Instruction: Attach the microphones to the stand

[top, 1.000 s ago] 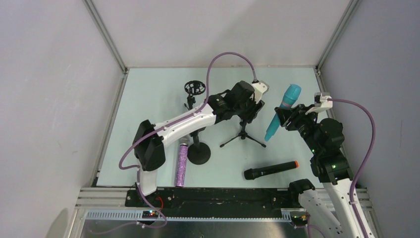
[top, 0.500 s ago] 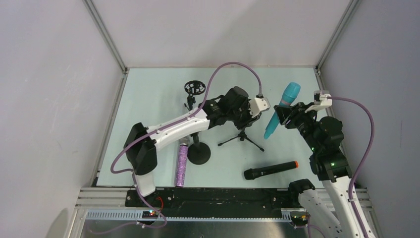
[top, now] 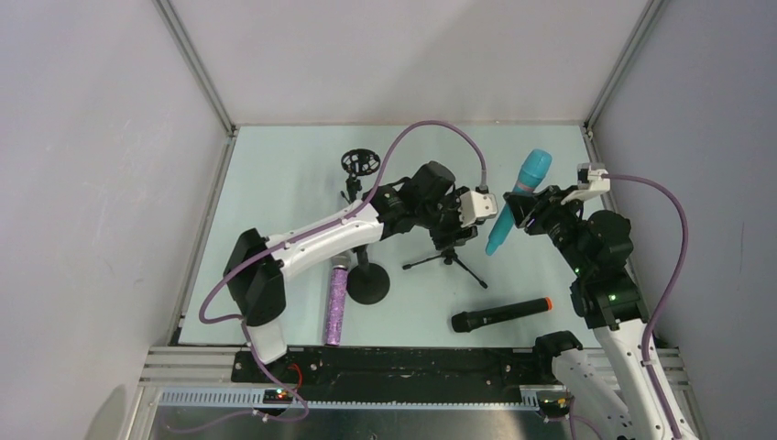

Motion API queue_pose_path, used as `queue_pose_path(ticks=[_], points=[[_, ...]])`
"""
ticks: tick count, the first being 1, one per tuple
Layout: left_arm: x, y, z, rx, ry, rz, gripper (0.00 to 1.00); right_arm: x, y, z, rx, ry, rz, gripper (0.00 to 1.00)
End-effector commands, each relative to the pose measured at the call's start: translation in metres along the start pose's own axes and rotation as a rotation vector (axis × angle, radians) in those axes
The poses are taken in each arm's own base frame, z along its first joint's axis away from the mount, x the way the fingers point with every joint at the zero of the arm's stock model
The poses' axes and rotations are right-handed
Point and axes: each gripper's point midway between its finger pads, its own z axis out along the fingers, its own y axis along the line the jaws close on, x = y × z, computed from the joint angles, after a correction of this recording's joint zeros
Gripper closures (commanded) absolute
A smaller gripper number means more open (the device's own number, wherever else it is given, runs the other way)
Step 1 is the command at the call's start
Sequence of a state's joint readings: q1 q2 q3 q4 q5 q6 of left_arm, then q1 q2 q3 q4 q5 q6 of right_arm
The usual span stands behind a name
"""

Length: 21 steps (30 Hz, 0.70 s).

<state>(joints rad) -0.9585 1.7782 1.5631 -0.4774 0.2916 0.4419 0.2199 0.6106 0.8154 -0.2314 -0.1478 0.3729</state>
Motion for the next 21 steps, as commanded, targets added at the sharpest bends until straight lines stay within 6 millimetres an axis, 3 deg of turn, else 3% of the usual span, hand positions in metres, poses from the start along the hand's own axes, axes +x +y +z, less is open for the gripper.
queue_pose_path(ticks=[1, 4, 10, 16, 21], points=[[-0.024, -0.001, -0.015, 0.01, -0.062, 0.041, 0.3, -0.02, 0.011, 0.0, -0.044, -0.072, -0.002, 1.0], [-0.029, 0.003, -0.02, -0.009, -0.071, 0.049, 0.17, -0.021, 0.011, -0.001, -0.043, -0.074, 0.0, 1.0], [-0.055, 0.017, -0.051, -0.103, -0.127, 0.046, 0.03, -0.019, 0.011, -0.001, -0.046, -0.067, 0.008, 1.0], [-0.087, 0.04, -0.101, -0.245, -0.228, -0.035, 0.0, -0.017, 0.013, 0.001, -0.057, -0.058, 0.015, 1.0], [-0.102, 0.053, -0.138, -0.265, -0.334, -0.152, 0.0, -0.018, 0.016, 0.002, -0.076, -0.058, 0.023, 1.0]])
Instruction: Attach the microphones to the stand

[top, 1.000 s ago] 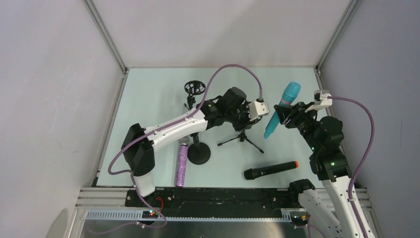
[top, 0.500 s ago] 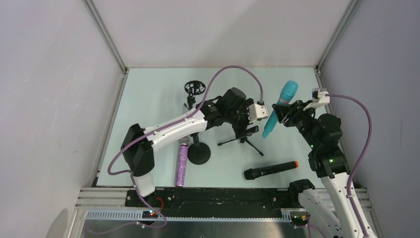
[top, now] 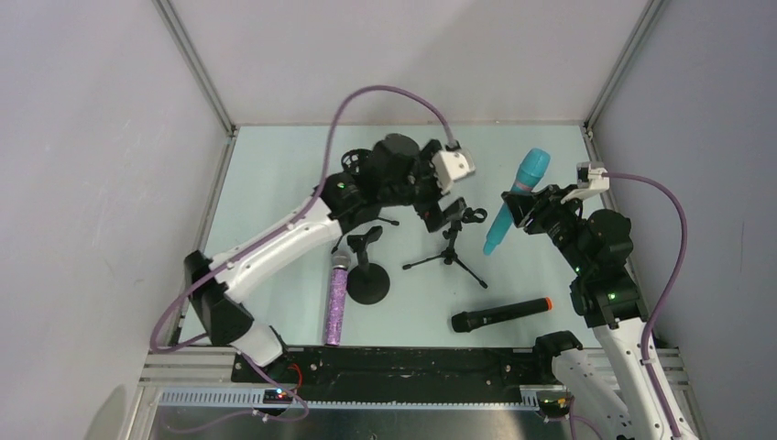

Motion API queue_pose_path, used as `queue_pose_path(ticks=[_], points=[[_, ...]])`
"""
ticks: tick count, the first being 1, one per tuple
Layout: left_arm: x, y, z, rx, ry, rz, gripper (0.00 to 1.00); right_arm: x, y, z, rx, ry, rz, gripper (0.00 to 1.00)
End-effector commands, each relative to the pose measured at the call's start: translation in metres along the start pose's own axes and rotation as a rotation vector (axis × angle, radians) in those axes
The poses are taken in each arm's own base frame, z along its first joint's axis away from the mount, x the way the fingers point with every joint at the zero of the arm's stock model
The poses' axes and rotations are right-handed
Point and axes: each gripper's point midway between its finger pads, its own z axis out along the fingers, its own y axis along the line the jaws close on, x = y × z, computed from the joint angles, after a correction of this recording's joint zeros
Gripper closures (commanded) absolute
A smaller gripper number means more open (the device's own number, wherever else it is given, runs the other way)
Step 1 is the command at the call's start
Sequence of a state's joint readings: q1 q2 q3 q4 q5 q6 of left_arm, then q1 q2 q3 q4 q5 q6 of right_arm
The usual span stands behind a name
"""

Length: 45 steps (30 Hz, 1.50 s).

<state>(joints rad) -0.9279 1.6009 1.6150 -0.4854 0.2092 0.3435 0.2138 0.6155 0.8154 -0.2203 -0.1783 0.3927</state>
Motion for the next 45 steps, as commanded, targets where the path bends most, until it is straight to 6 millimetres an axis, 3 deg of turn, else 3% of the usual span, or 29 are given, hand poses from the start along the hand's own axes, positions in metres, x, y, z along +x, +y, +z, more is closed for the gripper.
queue_pose_path(ticks=[1, 5, 10, 16, 20, 24, 31, 45], points=[[-0.053, 0.036, -0.054, -0.094, -0.187, -0.138, 0.0, -0.019, 0.014, 0.002, -0.06, -0.065, 0.002, 1.0], [-0.055, 0.059, -0.081, -0.106, -0.251, -0.242, 0.0, -0.019, 0.016, 0.005, -0.072, -0.065, 0.017, 1.0], [-0.043, 0.095, -0.112, -0.18, -0.297, -0.326, 0.0, -0.02, 0.02, 0.012, -0.095, -0.064, 0.033, 1.0], [-0.031, 0.157, -0.16, -0.401, -0.384, -0.429, 0.0, -0.026, 0.022, 0.018, -0.111, -0.084, 0.038, 1.0], [-0.011, 0.202, -0.192, -0.536, -0.434, -0.535, 0.0, -0.034, 0.026, 0.023, -0.132, -0.116, 0.031, 1.0], [0.018, 0.227, -0.203, -0.571, -0.443, -0.634, 0.0, -0.046, 0.031, 0.026, -0.162, -0.166, -0.013, 1.0], [0.07, 0.24, -0.203, -0.604, -0.49, -0.735, 0.0, -0.077, 0.044, 0.026, -0.207, -0.276, -0.14, 1.0], [0.099, 0.248, -0.201, -0.688, -0.443, -0.74, 0.0, -0.101, 0.063, 0.061, -0.297, -0.326, -0.286, 1.0]])
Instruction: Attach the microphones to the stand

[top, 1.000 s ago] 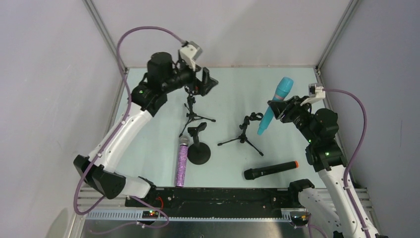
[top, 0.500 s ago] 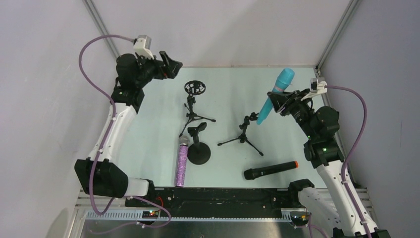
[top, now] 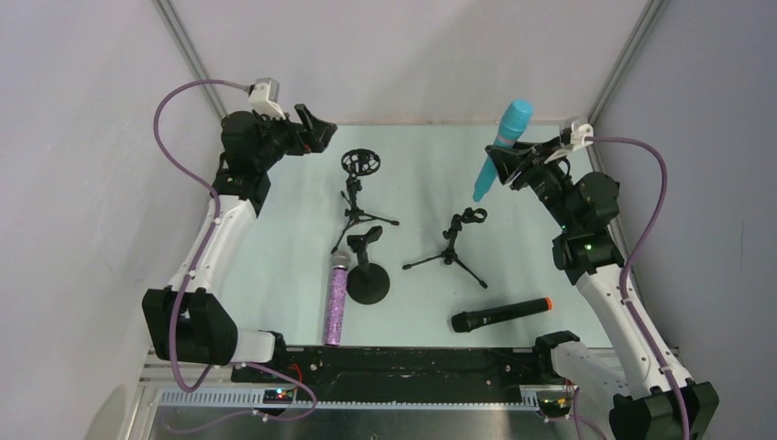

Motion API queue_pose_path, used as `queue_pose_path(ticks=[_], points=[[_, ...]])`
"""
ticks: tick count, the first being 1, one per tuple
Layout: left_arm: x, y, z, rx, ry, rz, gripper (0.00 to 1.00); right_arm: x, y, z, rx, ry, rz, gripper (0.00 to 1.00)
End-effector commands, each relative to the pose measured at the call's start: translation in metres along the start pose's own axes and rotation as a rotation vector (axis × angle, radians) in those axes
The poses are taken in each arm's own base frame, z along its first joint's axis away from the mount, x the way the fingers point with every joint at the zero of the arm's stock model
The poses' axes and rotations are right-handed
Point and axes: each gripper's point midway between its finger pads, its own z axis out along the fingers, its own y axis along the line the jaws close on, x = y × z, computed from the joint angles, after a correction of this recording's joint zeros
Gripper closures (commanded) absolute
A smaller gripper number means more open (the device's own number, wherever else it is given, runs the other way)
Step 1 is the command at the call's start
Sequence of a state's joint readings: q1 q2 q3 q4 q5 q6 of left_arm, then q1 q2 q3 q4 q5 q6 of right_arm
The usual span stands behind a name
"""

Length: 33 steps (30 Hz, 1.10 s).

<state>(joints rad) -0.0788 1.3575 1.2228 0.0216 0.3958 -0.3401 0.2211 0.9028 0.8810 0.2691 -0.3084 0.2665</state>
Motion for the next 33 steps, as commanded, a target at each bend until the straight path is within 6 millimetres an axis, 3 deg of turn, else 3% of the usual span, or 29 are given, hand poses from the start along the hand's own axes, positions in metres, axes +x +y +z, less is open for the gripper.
queue_pose_path(ticks=[1, 8, 24, 33], points=[[-0.016, -0.001, -0.005, -0.007, -0.061, 0.027, 0.0, -0.05, 0.02, 0.008, -0.076, -0.131, -0.111, 1.0], [-0.015, 0.002, -0.006, -0.019, -0.063, 0.058, 0.0, -0.038, 0.02, 0.006, -0.091, -0.08, -0.195, 1.0], [-0.006, 0.005, -0.013, -0.028, -0.061, 0.103, 0.0, -0.005, 0.014, -0.016, -0.063, -0.062, -0.135, 1.0], [-0.007, 0.005, -0.016, -0.026, -0.072, 0.119, 0.0, 0.012, 0.003, -0.015, -0.035, -0.041, -0.123, 1.0]])
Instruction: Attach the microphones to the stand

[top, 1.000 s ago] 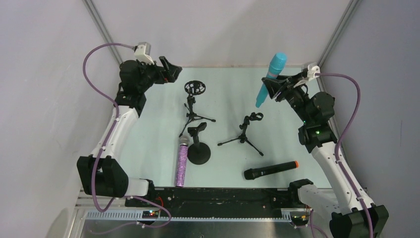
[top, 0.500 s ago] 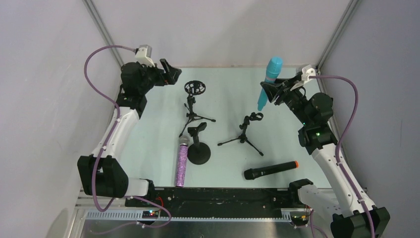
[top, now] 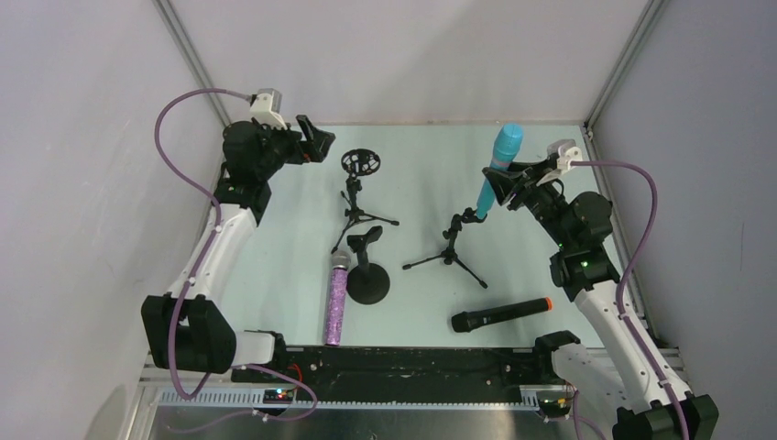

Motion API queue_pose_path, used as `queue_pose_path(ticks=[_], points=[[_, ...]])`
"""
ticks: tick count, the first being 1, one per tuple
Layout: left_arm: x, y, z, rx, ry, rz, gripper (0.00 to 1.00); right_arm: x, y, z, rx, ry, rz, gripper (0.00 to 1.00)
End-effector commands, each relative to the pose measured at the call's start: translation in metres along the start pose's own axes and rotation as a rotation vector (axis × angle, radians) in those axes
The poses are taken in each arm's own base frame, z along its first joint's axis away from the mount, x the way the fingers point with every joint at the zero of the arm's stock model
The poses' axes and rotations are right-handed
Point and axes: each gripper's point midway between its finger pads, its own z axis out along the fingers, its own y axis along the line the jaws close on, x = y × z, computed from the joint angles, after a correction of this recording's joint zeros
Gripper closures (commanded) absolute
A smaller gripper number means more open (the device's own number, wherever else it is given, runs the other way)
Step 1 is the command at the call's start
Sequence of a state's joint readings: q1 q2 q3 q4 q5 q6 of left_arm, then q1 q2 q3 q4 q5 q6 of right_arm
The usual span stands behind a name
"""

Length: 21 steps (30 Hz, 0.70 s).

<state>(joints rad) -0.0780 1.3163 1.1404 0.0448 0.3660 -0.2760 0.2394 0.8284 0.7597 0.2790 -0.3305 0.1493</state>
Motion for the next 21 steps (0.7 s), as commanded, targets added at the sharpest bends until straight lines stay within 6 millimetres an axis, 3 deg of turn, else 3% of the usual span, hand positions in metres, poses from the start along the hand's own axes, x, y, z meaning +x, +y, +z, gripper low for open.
queue_pose_path(ticks=[1, 15, 21], points=[[-0.023, -0.004, -0.008, 0.004, -0.078, 0.059, 0.0, -0.02, -0.002, 0.003, 0.005, -0.084, -0.024, 1.0], [-0.016, -0.002, -0.003, 0.008, -0.065, 0.046, 0.0, -0.015, -0.01, 0.007, 0.022, -0.085, -0.023, 1.0], [-0.016, -0.002, -0.002, 0.013, -0.063, 0.041, 0.0, 0.0, -0.013, 0.009, 0.026, -0.051, -0.025, 1.0]])
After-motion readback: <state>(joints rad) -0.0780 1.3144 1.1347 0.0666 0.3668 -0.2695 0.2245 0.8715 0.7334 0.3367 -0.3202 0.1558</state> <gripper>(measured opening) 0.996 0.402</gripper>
